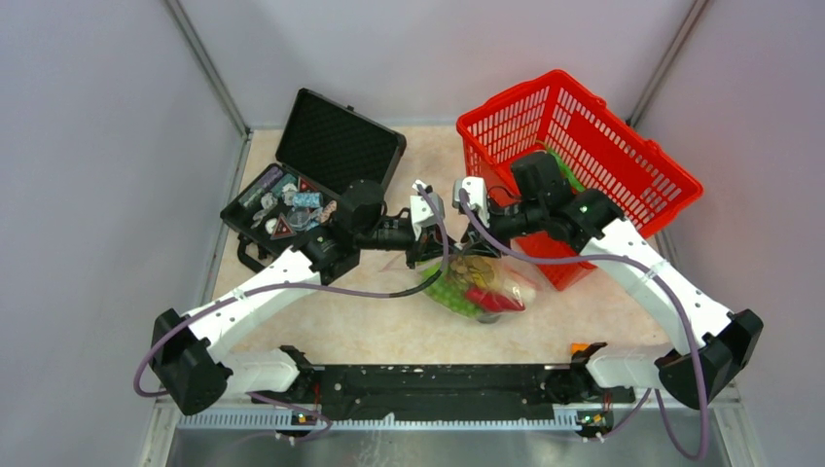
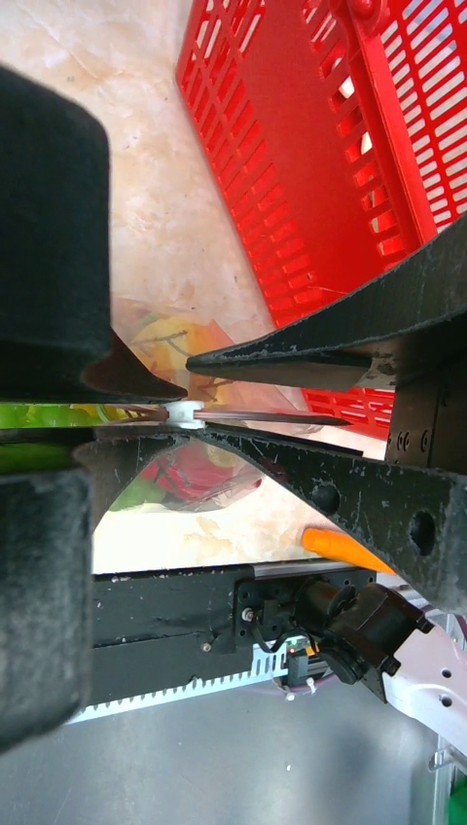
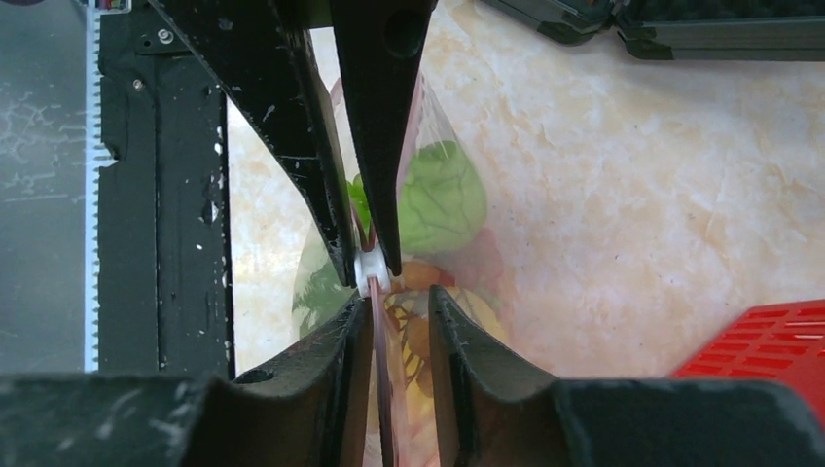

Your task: Place the food in the zip-top bag and seal the zipper

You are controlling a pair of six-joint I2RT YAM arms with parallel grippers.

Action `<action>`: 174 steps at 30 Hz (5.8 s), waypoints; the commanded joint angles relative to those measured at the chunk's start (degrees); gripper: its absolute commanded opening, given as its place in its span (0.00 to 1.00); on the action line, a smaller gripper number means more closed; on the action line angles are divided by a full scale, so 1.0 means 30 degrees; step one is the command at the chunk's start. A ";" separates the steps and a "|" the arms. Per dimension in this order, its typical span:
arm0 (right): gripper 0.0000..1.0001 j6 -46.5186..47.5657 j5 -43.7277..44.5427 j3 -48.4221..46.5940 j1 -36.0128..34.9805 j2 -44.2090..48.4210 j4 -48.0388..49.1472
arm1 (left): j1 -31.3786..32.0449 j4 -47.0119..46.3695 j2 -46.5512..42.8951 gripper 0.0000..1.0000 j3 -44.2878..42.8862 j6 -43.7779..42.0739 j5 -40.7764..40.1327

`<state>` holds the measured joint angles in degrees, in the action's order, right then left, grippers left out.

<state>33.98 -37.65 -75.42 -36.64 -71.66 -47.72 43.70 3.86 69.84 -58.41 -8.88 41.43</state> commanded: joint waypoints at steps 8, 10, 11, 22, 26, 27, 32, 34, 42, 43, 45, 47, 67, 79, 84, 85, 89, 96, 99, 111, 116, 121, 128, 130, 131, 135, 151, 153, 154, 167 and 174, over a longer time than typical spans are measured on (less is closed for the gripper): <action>0.00 0.0247 -0.0038 0.0471 -0.0237 0.0679 0.1146 | 0.0103 -0.1379 -0.1034 0.00 -0.0664 -0.0120 0.0070; 0.00 0.0133 0.0243 0.0492 -0.0237 0.0751 0.1374 | 0.0085 -0.1388 -0.1251 0.00 -0.0462 -0.0259 -0.0150; 0.00 0.0068 0.0420 0.0525 -0.0237 0.0805 0.1534 | 0.0096 -0.1387 -0.1334 0.00 -0.0350 -0.0312 -0.0285; 0.00 -0.0134 0.0421 0.0727 -0.0237 0.1645 0.1780 | 0.0081 0.0847 -0.2181 0.00 0.1119 -0.1980 -0.2939; 0.00 -0.0163 0.0767 0.0857 -0.0237 0.1660 0.1851 | 0.0081 0.1129 -0.2679 0.01 0.1539 -0.2086 -0.3284; 0.00 -0.0149 0.0757 0.0838 -0.0237 0.1625 0.1879 | 0.0081 0.0806 -0.2776 0.09 0.1629 -0.1873 -0.3290; 0.00 -0.0323 0.0311 0.0960 -0.0237 0.1606 0.2372 | 0.0081 -0.1862 -0.2543 0.47 0.1580 0.0075 -0.2206; 0.00 -0.0417 0.0332 0.1051 -0.0237 0.1617 0.2566 | 0.0081 -0.2411 -0.2098 0.50 0.1219 0.0654 -0.1266; 0.00 -0.0516 0.0541 0.1196 -0.0237 0.1699 0.2847 | 0.0095 -0.1513 -0.0906 0.32 0.0355 -0.0039 -0.0764; 0.00 -0.0435 0.0641 0.1173 -0.0240 0.1747 0.2780 | 0.0083 -0.0703 -0.0932 0.28 0.0316 -0.0471 -0.1002; 0.00 -0.0391 0.0761 0.1124 -0.0237 0.1746 0.2683 | 0.0099 -0.0092 -0.1059 0.20 0.0354 -0.0870 -0.1742; 0.00 -0.0398 0.0694 0.1060 -0.0237 0.1737 0.2638 | 0.0081 0.0079 -0.1150 0.16 0.0397 -0.1011 -0.2104; 0.00 -0.0444 0.0990 0.0603 -0.0237 0.1808 0.2574 | 0.0083 0.3535 -0.2996 0.00 0.1824 -0.2507 -0.6483; 0.00 -0.0775 0.2444 0.0493 -0.0007 0.2685 0.3075 | 0.0081 0.3749 -0.4224 0.00 0.2924 -0.3101 -0.9347; 0.00 -0.0909 0.2348 0.0576 0.0026 0.2553 0.2928 | 0.0081 0.3289 -0.5659 0.00 0.2669 -0.2280 -0.9138; 0.00 -0.1370 0.2225 0.0704 0.0027 0.2528 0.3314 | 0.0081 0.3131 -0.5958 0.00 0.2535 -0.2117 -0.8491; 0.15 -0.2413 0.0867 0.1171 0.0027 0.2686 0.4929 | 0.0081 0.1669 -0.6814 0.00 0.2154 -0.1335 -0.6390; 0.55 -0.1808 -0.0055 -0.0523 -0.0181 0.2283 0.3732 | 0.0081 0.3073 -0.5527 0.00 -0.0487 -0.1807 -0.4710; 0.55 -0.0773 0.0885 -0.1360 -0.0619 0.1477 0.2312 | 0.0081 0.3425 -0.4757 0.00 -0.1209 -0.2084 -0.4641; 0.44 0.0086 0.2149 -0.1439 -0.2170 -0.0422 0.2168 | 0.0081 0.2423 -0.3222 0.00 -0.1484 -0.1778 -0.4374; 0.29 -0.0546 0.2510 -0.0645 -0.2170 -0.0040 0.3408 | 0.0081 0.2259 -0.3457 0.00 -0.1055 -0.1780 -0.4558; 0.02 -0.0387 0.2793 -0.0335 -0.2170 0.0193 0.3525 | 0.0083 0.2001 -0.3755 0.00 -0.0385 -0.1785 -0.4963; 0.00 -0.0454 0.4084 0.0100 -0.2147 0.0906 0.4155 | 0.0081 0.2202 -0.4649 0.00 0.0657 -0.1841 -0.6278; 0.00 -0.0584 0.4555 0.0319 -0.2127 0.1138 0.4271 | 0.0081 0.2271 -0.5062 0.00 0.1158 -0.2030 -0.7104; 0.00 -0.0670 0.4654 0.0405 -0.2077 0.1260 0.4339 | 0.0081 0.2217 -0.5173 0.00 0.1449 -0.2123 -0.7658; 0.00 -0.1549 0.4712 0.1444 -0.1829 0.2162 0.5793 | 0.0082 0.2898 -0.4939 0.00 0.1799 -0.2768 -0.8976; 0.00 -0.3699 0.5072 0.3116 0.0137 0.3395 0.8833 | -0.0259 0.4682 -0.5612 0.00 0.2002 -0.4645 -1.1951; 0.00 -0.3754 0.5233 0.3162 0.0236 0.3379 0.8768 | -0.0367 0.4815 -0.5933 0.00 0.2140 -0.4908 -1.2466; 0.00 -0.3787 0.5252 0.3199 0.0280 0.3378 0.8783 | -0.0422 0.5124 -0.6087 0.00 0.2180 -0.5108 -1.2785; 0.00 -0.3771 0.4931 0.3363 0.0722 0.3439 0.8886 | -0.1501 0.5260 -0.6874 0.00 0.2728 -0.5512 -1.3231; 0.00 -0.4151 0.4261 0.3655 0.0760 0.3216 0.9497 | -0.1530 0.4389 -0.6861 0.55 0.2528 -0.4520 -1.4087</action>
<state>22.65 -24.45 -64.16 -35.66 -64.12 -24.67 40.01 18.52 50.02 -50.76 -24.18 4.12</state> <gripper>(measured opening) 0.007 0.491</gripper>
